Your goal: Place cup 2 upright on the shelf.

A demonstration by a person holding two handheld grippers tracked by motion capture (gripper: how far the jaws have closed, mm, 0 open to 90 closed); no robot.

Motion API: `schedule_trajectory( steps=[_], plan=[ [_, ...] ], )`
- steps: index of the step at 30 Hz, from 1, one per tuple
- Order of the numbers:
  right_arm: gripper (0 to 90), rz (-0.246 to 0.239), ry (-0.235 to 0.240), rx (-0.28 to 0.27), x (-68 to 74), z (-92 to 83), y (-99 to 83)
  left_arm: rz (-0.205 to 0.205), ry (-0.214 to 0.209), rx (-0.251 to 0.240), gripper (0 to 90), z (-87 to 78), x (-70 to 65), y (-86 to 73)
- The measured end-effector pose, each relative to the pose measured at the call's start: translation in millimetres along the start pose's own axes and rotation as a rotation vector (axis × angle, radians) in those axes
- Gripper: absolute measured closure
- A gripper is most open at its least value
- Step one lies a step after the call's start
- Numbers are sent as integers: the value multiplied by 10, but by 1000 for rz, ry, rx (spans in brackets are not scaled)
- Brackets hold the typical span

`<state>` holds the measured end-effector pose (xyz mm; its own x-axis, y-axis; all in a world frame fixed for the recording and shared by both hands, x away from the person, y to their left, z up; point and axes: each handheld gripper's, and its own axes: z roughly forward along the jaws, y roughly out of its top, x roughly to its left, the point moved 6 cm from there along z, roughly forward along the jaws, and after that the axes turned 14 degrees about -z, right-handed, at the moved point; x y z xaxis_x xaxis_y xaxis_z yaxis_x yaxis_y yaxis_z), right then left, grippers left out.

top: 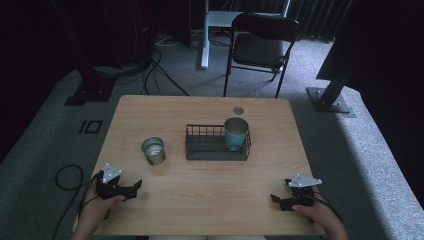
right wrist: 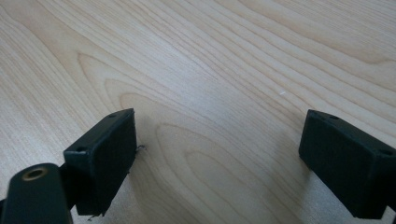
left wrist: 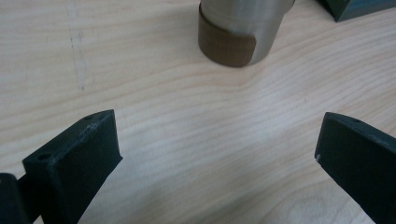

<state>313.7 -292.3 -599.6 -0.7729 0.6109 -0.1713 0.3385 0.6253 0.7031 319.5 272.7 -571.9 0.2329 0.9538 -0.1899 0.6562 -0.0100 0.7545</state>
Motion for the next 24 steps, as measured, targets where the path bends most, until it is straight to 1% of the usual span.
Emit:
schedule_trajectory(
  steps=[7,13,17,21,24],
  plan=[
    [109,0,0,0,0,0,0,-23,-33,-32,5,21,-44,106],
    [110,0,0,0,0,0,0,-14,-41,-49,6,66,-75,170],
    [110,2,0,1,1,-1,0,-4,-56,-65,5,87,-121,215],
    [110,1,0,2,1,-2,0,-1,-56,-75,6,97,-141,261],
    [110,2,0,2,2,-2,0,0,-70,-89,5,118,-184,320]
  ],
)
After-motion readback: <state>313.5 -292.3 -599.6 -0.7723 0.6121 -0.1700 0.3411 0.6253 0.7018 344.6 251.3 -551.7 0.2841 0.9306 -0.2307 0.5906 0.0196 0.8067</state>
